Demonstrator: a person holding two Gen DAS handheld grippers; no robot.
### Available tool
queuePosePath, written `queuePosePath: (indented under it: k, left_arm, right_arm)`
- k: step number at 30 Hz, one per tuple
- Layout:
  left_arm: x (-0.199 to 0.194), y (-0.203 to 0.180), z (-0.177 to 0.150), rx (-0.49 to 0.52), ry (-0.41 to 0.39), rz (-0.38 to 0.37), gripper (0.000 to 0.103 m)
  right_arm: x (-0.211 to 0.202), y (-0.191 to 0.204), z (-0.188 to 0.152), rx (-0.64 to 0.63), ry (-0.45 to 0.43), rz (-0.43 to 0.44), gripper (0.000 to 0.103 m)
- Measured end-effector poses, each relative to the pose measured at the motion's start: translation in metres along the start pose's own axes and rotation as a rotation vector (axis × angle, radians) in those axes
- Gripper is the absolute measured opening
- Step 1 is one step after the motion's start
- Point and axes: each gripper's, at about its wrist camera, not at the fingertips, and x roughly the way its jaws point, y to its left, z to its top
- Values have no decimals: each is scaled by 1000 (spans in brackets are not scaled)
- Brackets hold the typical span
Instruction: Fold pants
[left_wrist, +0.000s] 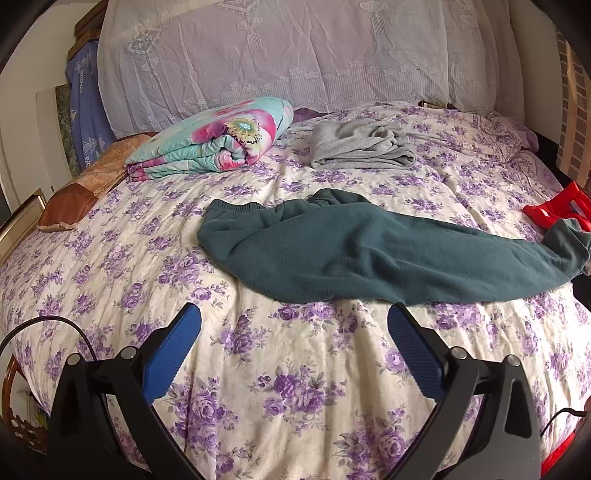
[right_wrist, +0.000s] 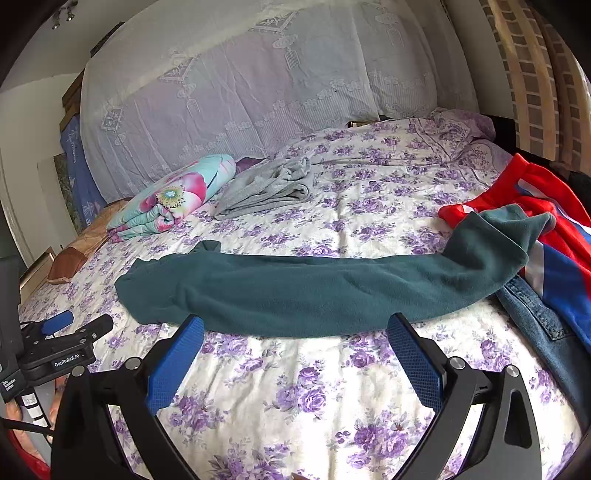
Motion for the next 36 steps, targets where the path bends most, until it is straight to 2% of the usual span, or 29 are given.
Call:
queuePosePath:
  k: [36]
  left_arm:
    - [3,-2,-6,3,13,-5,98]
  right_arm:
    - [0,-5,-1,9,-2,0,100]
